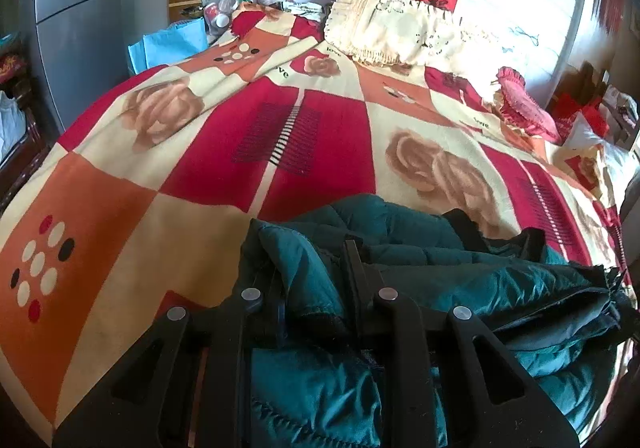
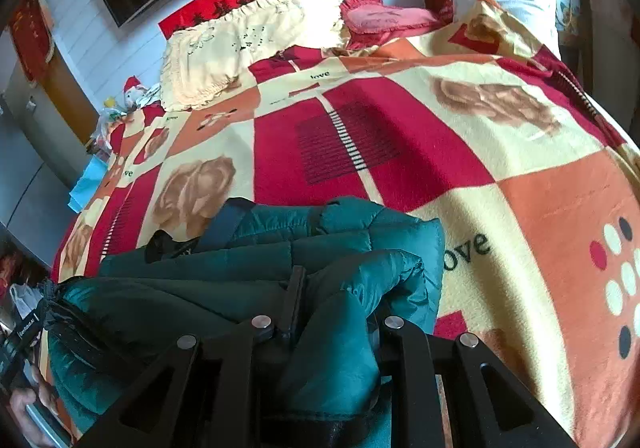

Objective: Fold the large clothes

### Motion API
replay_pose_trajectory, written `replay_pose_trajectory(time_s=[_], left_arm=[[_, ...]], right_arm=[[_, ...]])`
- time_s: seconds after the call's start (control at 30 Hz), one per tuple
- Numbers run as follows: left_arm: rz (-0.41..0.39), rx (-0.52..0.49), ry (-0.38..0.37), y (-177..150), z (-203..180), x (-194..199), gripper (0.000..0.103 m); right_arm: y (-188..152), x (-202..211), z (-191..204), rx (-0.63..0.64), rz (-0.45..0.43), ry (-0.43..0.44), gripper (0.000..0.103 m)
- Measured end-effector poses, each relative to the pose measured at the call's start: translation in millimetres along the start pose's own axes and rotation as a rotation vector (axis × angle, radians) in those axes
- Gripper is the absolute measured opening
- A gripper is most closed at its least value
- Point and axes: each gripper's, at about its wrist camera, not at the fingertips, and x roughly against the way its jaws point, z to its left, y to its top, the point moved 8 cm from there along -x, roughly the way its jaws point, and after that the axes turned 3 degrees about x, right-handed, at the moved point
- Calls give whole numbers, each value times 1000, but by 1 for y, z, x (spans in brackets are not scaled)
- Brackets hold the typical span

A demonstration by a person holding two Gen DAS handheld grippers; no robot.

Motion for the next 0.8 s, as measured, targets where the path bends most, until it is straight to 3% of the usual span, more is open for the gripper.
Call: replay_pose_trajectory(time_s=[0.13, 0.3, 0.47, 0.57, 0.63, 0.8], left_arm=[[6, 8, 10, -1, 0, -8, 22], [6, 13, 10, -3, 1, -10, 22], [-4, 8, 9, -3, 0, -9, 23], [4, 14, -6, -2, 1, -8, 23], [15, 25, -24, -1, 2, -7, 24], [47, 62, -96, 3, 6, -1, 27]], right_arm=[[-2, -7, -2, -21, 12, 3, 19], [-1, -6, -1, -61, -3, 62, 31], [0, -2, 2, -62, -21, 73, 33], [4, 6, 5, -60, -46, 103, 42], [6, 11, 8, -57, -59, 126, 55], [16, 31, 17, -50, -115, 156, 66]])
